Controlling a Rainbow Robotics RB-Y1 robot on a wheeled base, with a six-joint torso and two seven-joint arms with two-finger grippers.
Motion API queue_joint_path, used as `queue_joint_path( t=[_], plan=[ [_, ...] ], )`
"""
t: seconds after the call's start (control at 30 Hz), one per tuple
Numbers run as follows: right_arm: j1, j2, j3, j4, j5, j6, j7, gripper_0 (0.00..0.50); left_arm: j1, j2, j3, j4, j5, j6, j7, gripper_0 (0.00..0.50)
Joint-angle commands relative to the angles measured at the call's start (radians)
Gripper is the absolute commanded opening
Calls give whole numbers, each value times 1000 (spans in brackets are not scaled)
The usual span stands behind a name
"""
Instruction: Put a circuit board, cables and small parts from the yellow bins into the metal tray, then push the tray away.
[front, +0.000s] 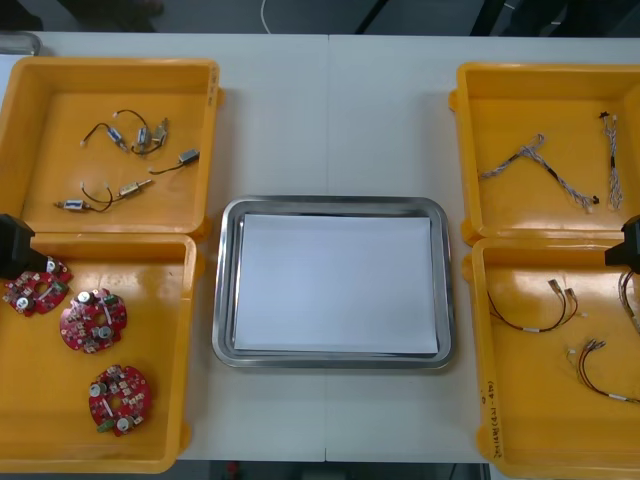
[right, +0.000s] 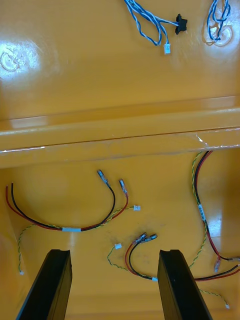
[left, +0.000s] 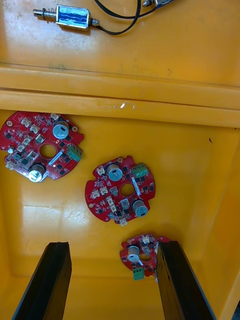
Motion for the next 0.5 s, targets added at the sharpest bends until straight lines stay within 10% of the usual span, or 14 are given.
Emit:
queue_joint_path(
  t=[0.03,0.5],
  plan=[
    [11,-34,-33,-10,1,3,13,500,16,43,32,-30,8,6,-101,500],
    [11,-34,-33,-10,1,3,13,500,16,43,32,-30,8,6,-101,500]
  ],
)
